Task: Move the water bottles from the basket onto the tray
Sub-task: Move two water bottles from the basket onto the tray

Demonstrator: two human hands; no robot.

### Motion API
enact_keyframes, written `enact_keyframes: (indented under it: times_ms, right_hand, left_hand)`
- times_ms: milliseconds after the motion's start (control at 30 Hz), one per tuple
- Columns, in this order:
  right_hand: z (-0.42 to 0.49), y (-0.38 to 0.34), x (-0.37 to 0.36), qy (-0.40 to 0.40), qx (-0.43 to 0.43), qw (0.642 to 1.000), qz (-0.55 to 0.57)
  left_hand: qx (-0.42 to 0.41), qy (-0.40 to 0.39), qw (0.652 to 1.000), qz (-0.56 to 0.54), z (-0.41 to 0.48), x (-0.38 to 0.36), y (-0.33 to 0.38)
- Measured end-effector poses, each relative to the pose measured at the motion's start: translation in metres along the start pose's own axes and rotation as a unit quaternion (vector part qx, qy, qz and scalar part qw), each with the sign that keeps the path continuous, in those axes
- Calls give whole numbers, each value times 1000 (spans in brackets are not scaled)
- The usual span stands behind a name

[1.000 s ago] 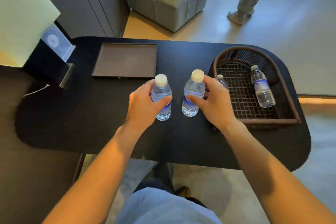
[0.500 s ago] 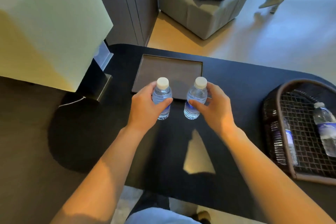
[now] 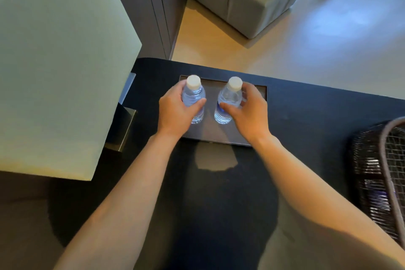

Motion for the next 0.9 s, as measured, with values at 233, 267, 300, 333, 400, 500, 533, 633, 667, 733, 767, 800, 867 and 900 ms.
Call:
enact_keyframes:
  times_ms: [233, 267, 300, 333, 400, 500, 533, 633, 667, 733, 767, 800, 867, 900]
  right_hand:
    - [40, 0, -36, 4, -6, 1000, -5]
    - [44, 0, -40, 4, -4, 1000, -8]
    - [49, 1, -44, 4, -1, 1000, -11]
    - [53, 1, -47, 4, 2, 1000, -13]
    - [59, 2, -51, 8, 2, 1000, -11]
    - [66, 4, -57, 12, -2, 1000, -7]
    - [68, 4, -59, 12, -2, 1000, -5]
    - [75, 2, -64, 11, 3, 1000, 0]
    - [77, 1, -65, 10, 8, 1000, -1]
    - [80, -1, -68, 7, 15, 1000, -3]
    - [81, -2, -70, 5, 16, 1000, -3]
    - [82, -3, -71, 5, 18, 1000, -3]
    - [84, -4, -72, 8, 21, 1000, -3]
    - [85, -4, -73, 9, 23, 1000, -1]
  left_hand:
    - [3, 18, 1000, -1, 40, -16, -29]
    - [1, 18, 1000, 0, 44, -18, -31]
    - [-3, 17, 1000, 2, 49, -19, -33]
    - [-8, 16, 1000, 5, 52, -21, -35]
    - [-17, 16, 1000, 8, 59, -22, -38]
    - [-26, 23, 999, 5, 69, -23, -39]
    - [-29, 25, 999, 4, 72, -23, -39]
    - [-36, 25, 999, 9, 79, -26, -38]
    - [-37, 25, 999, 10, 81, -27, -37]
    - [-39, 21, 999, 11, 84, -29, -37]
    - [-41, 19, 999, 11, 85, -29, -37]
    - [-41, 16, 999, 12, 86, -30, -37]
    - [-40, 9, 999, 13, 88, -30, -37]
    - [-41, 6, 999, 13, 89, -30, -37]
Point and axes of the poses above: each hand's wrist, its own z-axis towards the middle knuckle, its own x-axis out of the back of the hand, y = z × x, the point moved 7 cm from there along z, towards the middle knuckle, and after that the axes turned 9 degrees about y, right-handed, at the moved point
